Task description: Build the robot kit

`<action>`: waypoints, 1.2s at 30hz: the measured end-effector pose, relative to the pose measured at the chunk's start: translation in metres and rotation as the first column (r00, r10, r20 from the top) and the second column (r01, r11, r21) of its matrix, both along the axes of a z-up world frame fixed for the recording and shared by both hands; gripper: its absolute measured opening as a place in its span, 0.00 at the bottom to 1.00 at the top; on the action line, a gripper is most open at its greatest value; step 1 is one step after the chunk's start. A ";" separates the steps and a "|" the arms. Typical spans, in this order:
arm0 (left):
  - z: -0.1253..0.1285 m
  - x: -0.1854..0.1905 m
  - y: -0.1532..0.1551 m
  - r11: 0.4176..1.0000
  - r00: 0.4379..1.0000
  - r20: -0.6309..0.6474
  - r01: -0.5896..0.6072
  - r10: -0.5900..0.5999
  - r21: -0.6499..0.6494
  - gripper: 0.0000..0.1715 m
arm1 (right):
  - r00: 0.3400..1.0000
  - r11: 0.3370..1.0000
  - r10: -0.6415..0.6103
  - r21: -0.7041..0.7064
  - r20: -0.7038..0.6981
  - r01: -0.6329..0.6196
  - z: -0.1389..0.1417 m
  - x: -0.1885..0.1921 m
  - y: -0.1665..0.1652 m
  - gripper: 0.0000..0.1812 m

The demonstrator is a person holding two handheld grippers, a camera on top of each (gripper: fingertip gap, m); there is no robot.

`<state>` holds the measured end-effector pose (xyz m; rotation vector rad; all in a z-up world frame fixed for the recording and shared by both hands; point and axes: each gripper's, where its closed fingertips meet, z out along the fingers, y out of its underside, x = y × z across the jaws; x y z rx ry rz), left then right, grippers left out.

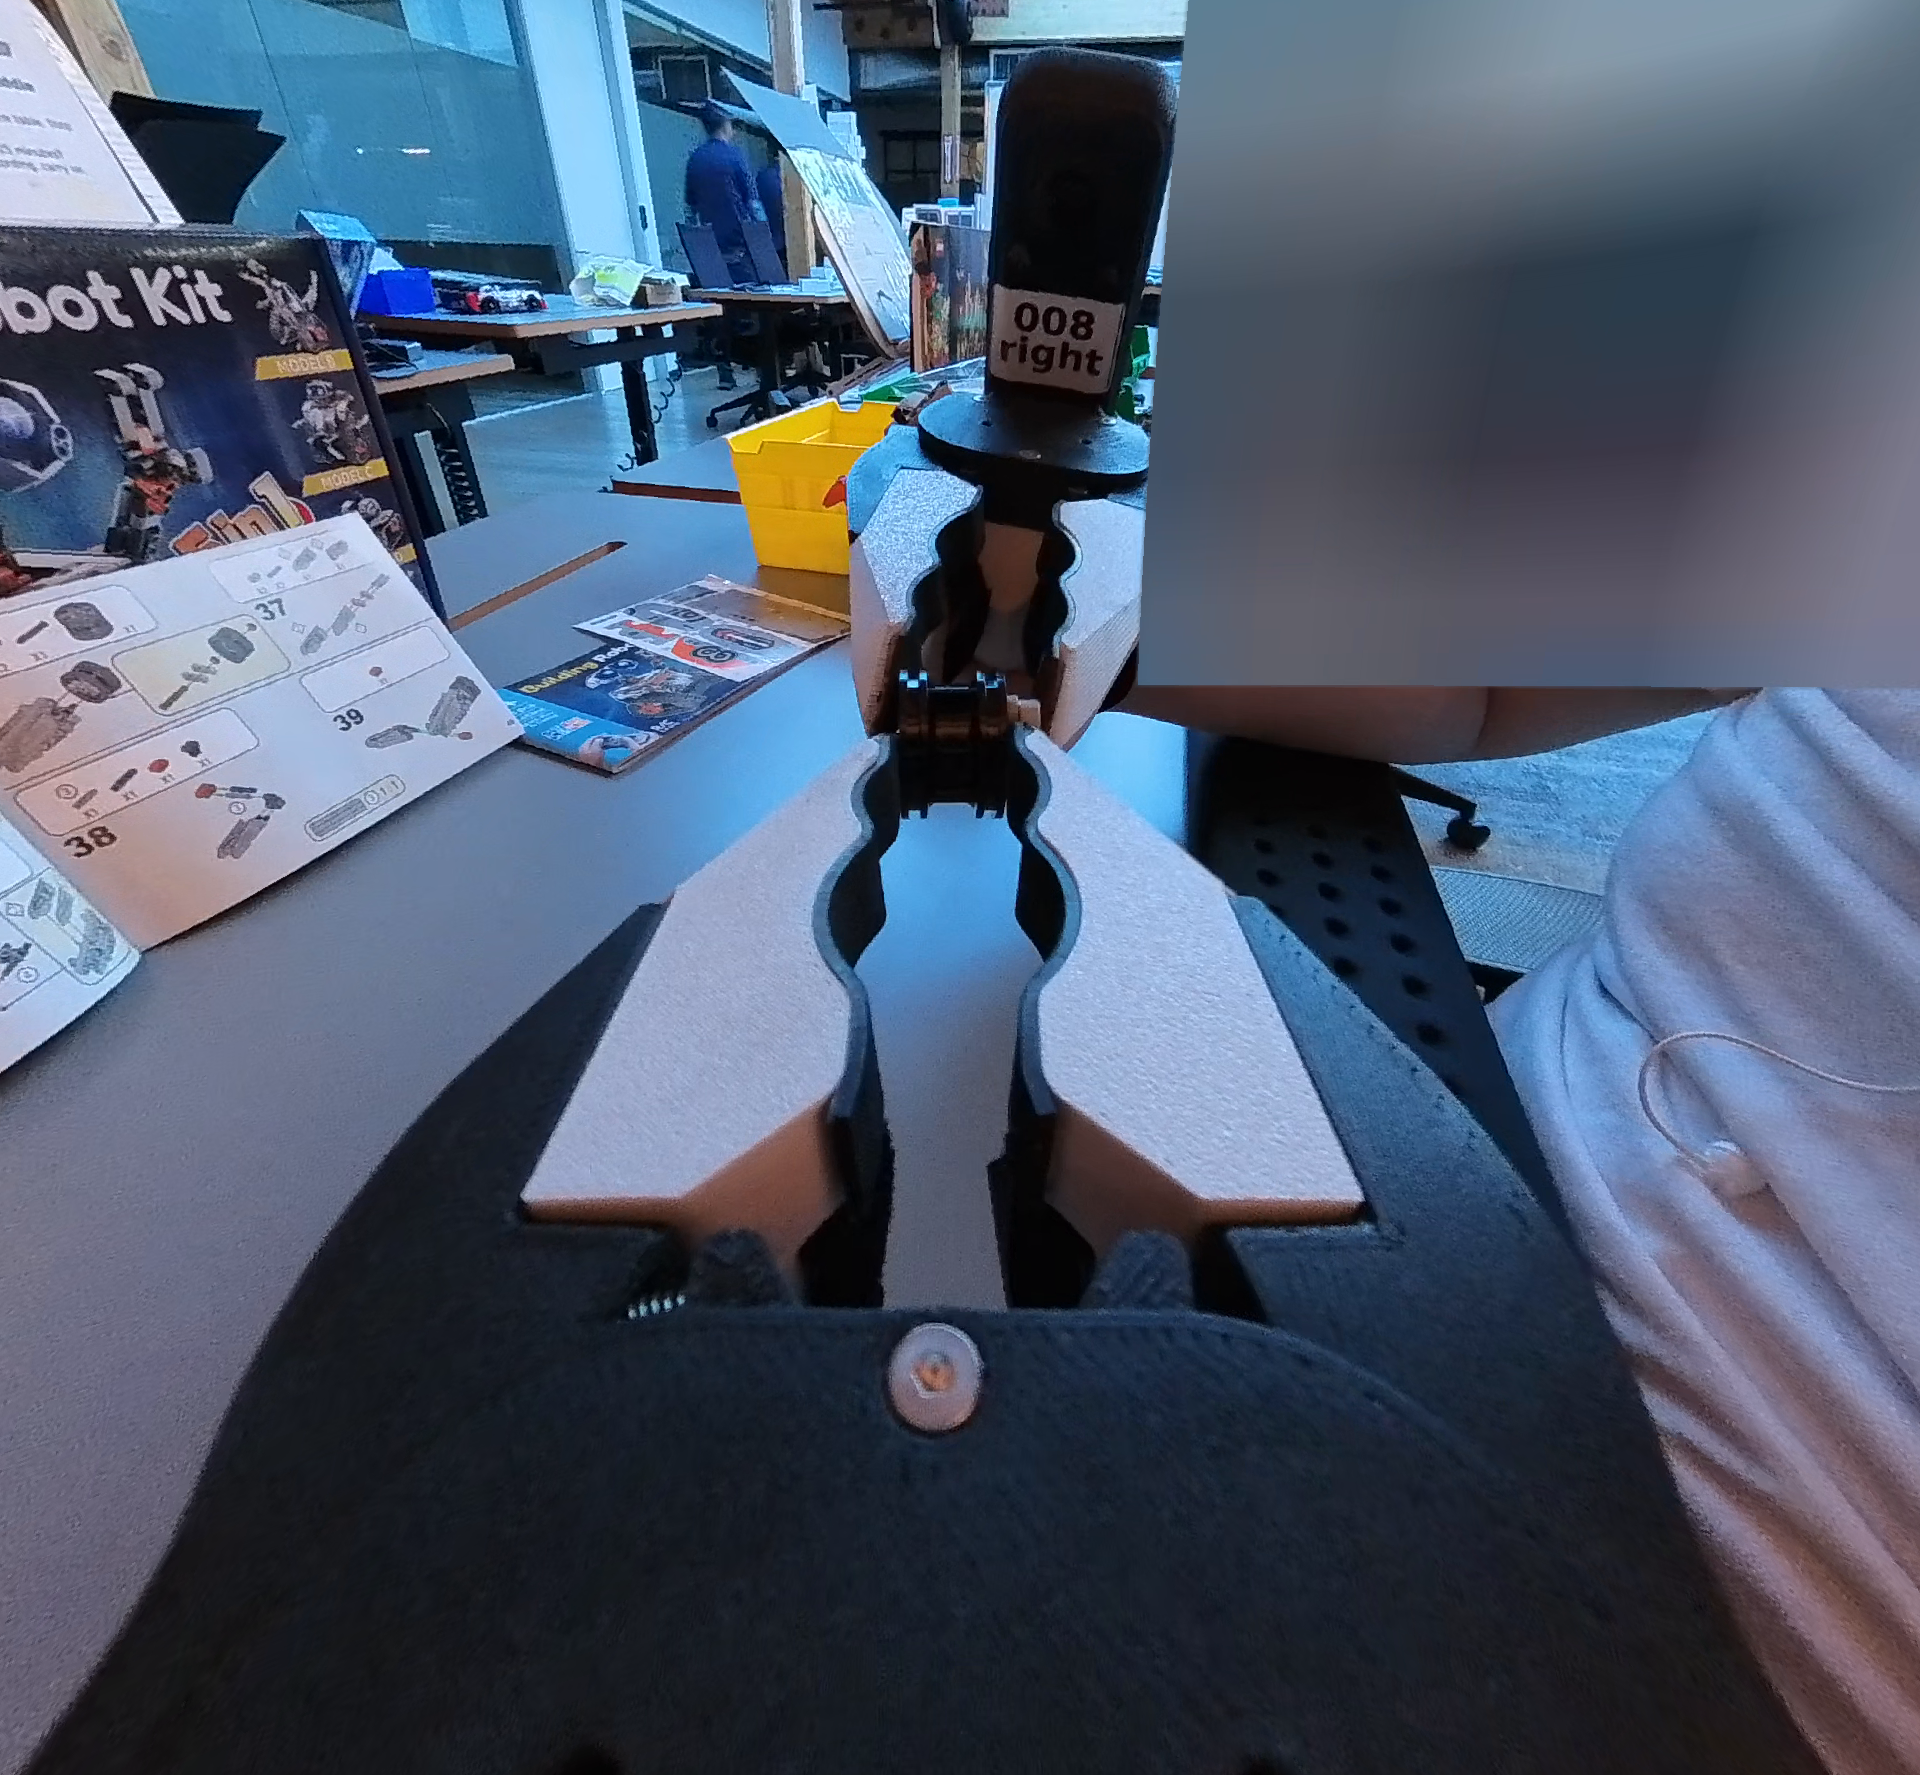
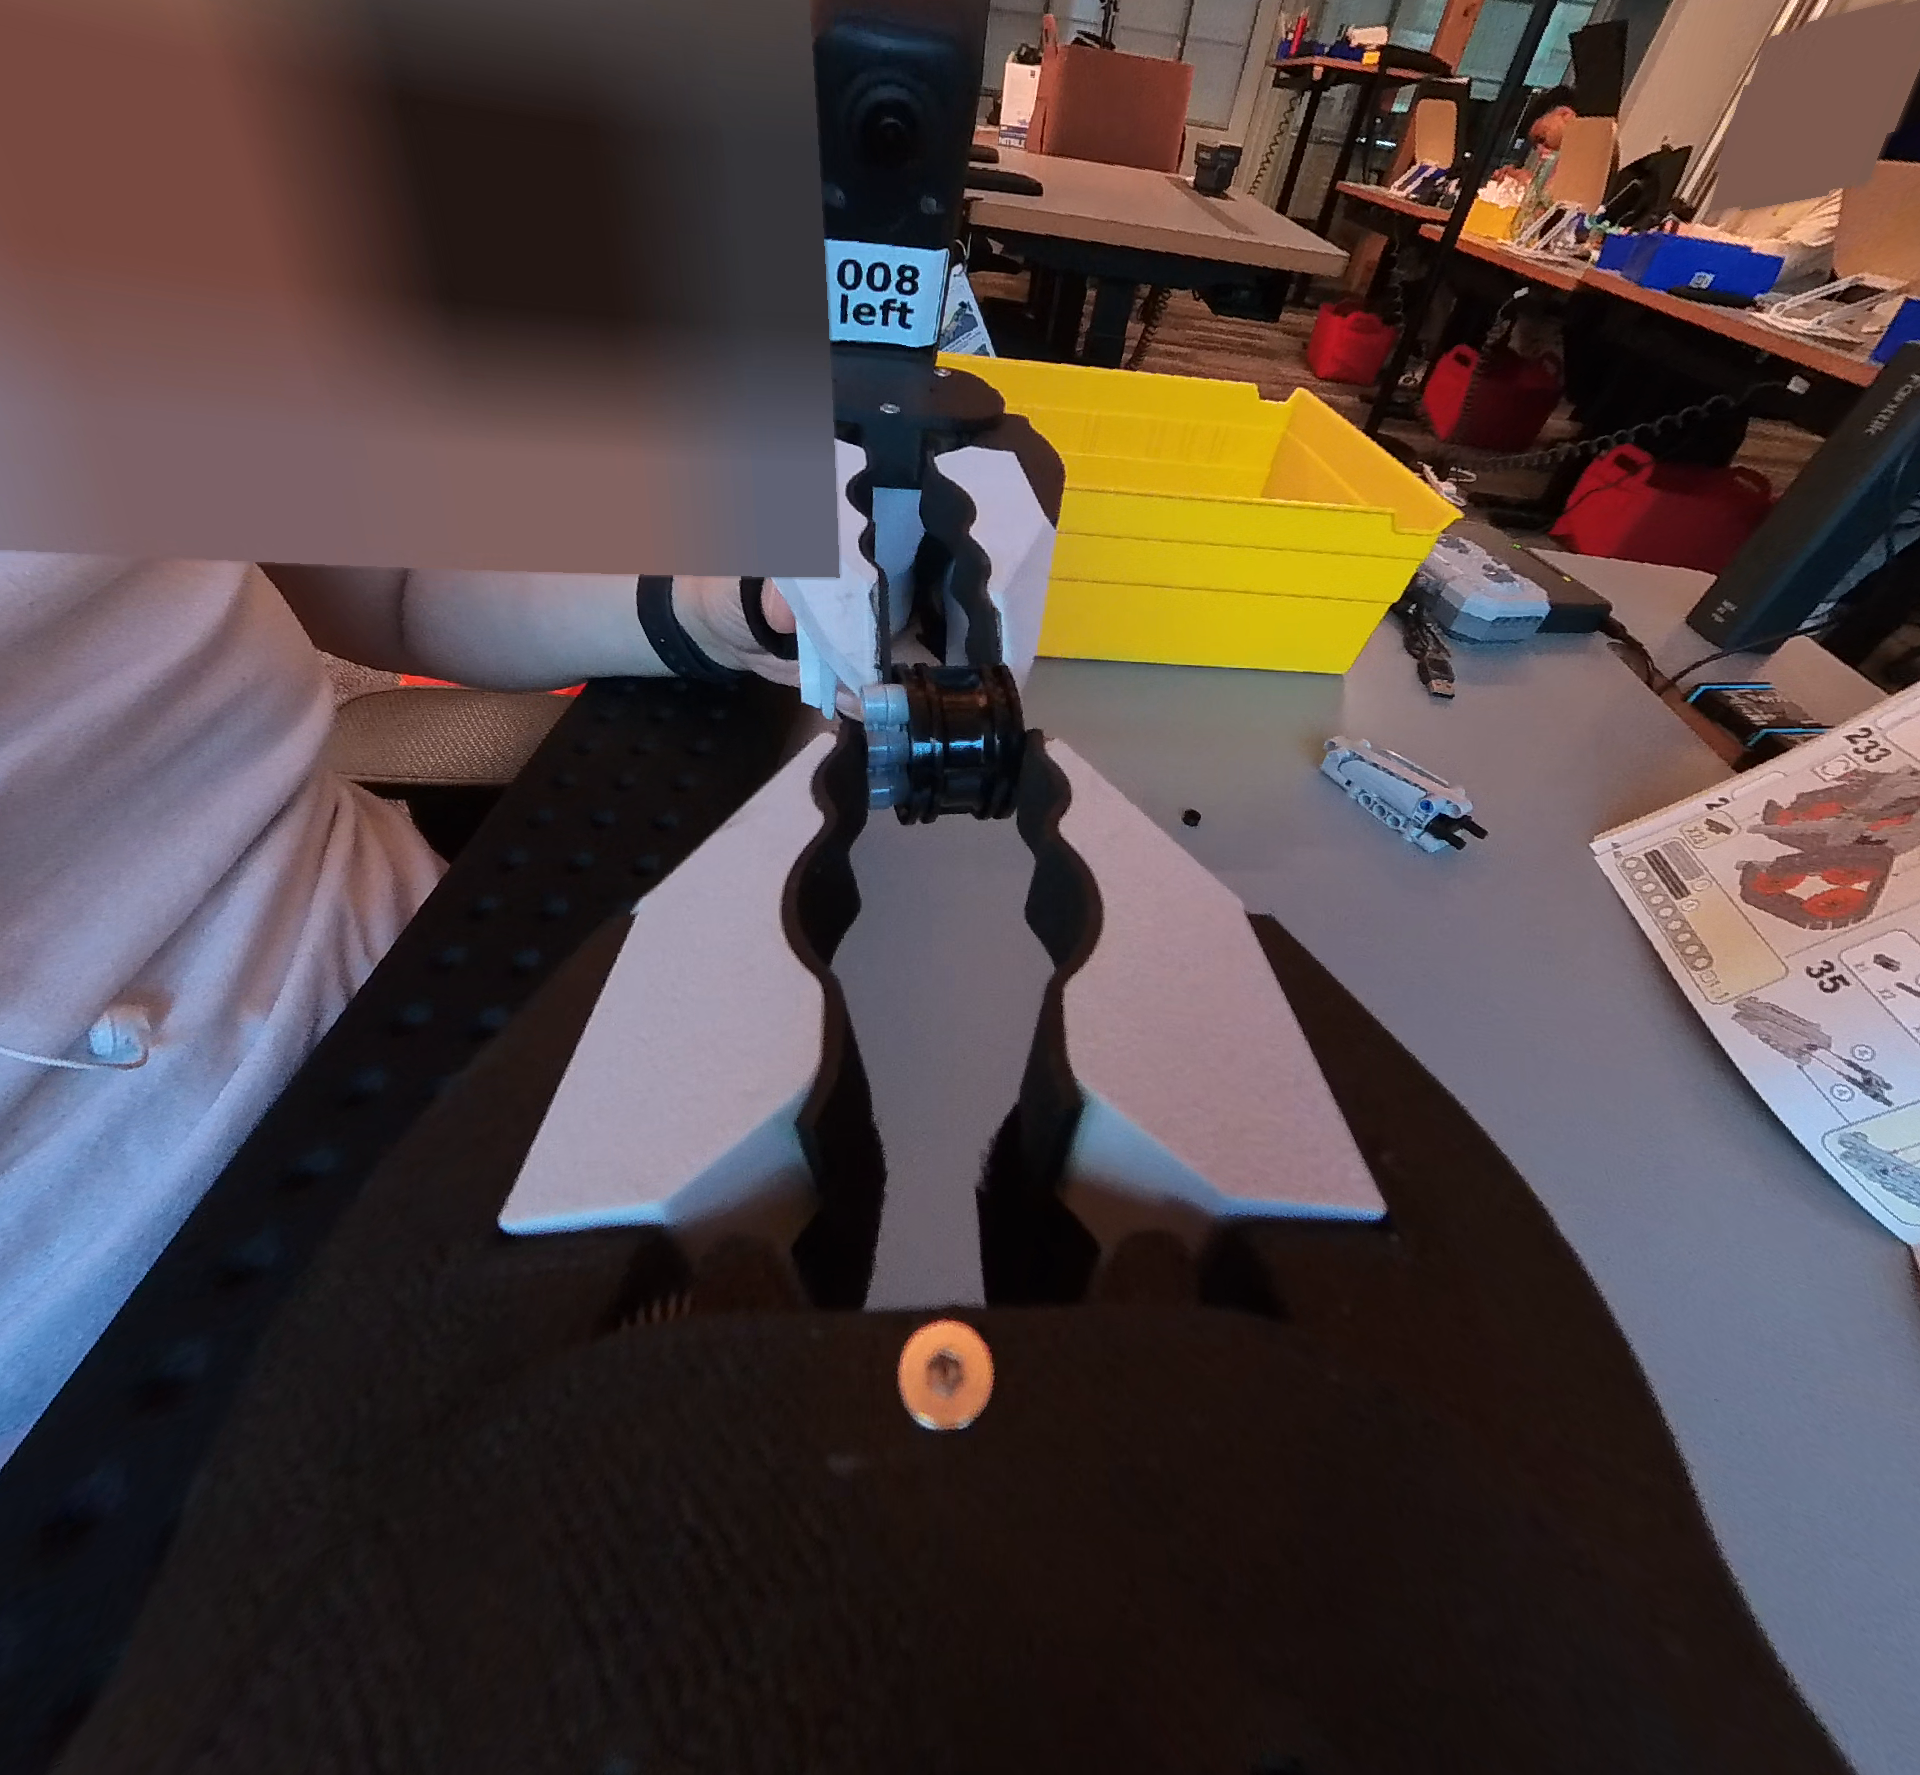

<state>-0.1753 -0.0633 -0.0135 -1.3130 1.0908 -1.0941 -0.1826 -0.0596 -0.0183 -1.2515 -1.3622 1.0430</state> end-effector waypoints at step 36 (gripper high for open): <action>-0.110 -0.036 0.079 0.912 0.769 -0.541 -0.410 0.339 -0.012 0.11 | 0.277 0.386 -0.915 0.441 0.292 0.810 -0.076 0.144 0.180 0.34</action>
